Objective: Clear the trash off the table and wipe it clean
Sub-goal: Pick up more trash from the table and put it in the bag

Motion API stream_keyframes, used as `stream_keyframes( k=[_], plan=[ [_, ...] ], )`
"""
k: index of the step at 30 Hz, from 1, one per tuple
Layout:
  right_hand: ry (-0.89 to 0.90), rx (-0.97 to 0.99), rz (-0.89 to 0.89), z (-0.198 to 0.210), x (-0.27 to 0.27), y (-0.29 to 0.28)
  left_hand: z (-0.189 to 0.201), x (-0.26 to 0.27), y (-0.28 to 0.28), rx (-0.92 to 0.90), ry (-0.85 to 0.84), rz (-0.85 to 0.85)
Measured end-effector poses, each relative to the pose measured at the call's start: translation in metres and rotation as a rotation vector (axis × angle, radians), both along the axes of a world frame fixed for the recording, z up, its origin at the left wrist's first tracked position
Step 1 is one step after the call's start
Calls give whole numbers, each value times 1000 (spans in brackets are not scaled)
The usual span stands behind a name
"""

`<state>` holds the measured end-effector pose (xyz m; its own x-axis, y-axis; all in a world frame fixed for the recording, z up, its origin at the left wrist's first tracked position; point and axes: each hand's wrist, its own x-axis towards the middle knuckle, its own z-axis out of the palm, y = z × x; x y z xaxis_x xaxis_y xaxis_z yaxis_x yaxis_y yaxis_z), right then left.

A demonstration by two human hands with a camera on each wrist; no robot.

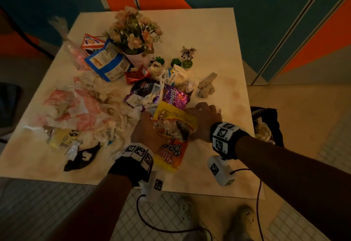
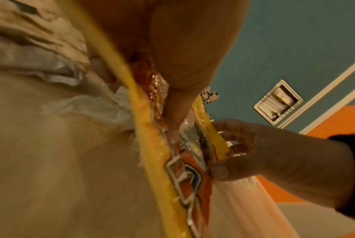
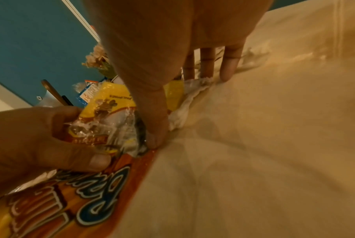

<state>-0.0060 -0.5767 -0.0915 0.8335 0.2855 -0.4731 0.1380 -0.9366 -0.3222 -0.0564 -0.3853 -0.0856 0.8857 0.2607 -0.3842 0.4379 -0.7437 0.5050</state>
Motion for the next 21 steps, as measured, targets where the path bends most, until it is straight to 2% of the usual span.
stream_keyframes(
  k=[2,5,7,15,21],
  plan=[
    [-22,4,-14,0,-1,5,0,-2,3,-85,-5,30],
    [-3,-3,1,-1,2,10,1,-2,7,-22,50,-66],
    [45,-8,2,1,7,12,3,-3,13,-47,41,-69],
    [75,-2,26,3,12,15,31,1,52,-225,-115,99],
    [8,39,76,0,16,16,36,5,70,-334,-264,286]
  ],
)
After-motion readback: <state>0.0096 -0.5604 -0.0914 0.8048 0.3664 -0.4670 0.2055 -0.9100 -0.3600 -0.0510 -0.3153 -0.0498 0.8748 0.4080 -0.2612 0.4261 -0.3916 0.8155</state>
